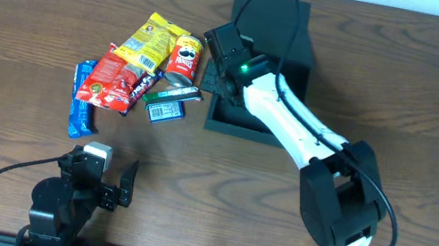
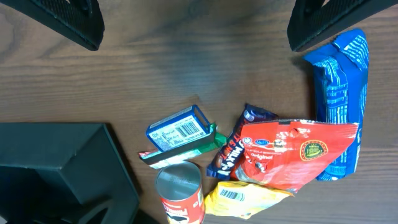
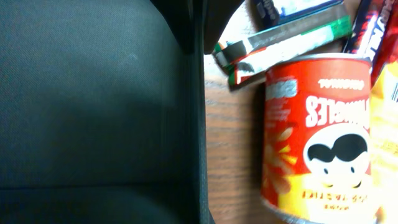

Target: Pack container

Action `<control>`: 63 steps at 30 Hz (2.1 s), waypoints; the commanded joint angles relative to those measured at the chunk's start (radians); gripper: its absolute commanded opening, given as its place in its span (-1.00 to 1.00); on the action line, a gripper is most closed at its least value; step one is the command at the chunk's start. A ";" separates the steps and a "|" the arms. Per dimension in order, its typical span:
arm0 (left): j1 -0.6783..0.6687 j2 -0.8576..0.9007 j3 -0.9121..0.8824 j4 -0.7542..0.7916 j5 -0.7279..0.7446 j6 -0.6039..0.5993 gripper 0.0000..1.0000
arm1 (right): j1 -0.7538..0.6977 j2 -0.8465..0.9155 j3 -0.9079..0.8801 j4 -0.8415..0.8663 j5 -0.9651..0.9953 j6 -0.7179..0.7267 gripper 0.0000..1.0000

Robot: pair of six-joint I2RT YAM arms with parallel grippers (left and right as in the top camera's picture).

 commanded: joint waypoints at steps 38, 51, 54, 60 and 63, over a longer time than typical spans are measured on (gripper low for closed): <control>0.002 -0.006 -0.014 0.001 0.001 -0.011 0.91 | -0.027 0.016 0.425 -0.308 0.000 -0.287 0.98; 0.002 -0.006 -0.014 0.001 0.001 -0.011 0.91 | -0.396 0.015 0.444 -0.581 -0.008 -0.373 -0.78; 0.002 -0.006 -0.014 0.001 0.001 -0.011 0.91 | -0.411 0.015 0.422 -0.588 -0.009 -0.399 -0.37; 0.002 -0.006 -0.014 0.001 0.001 -0.010 0.91 | -0.405 0.015 0.298 -0.523 -0.079 -0.418 -0.22; 0.002 -0.006 -0.014 0.001 0.001 -0.010 0.91 | -0.404 0.015 0.223 -0.468 -0.108 -0.439 -0.23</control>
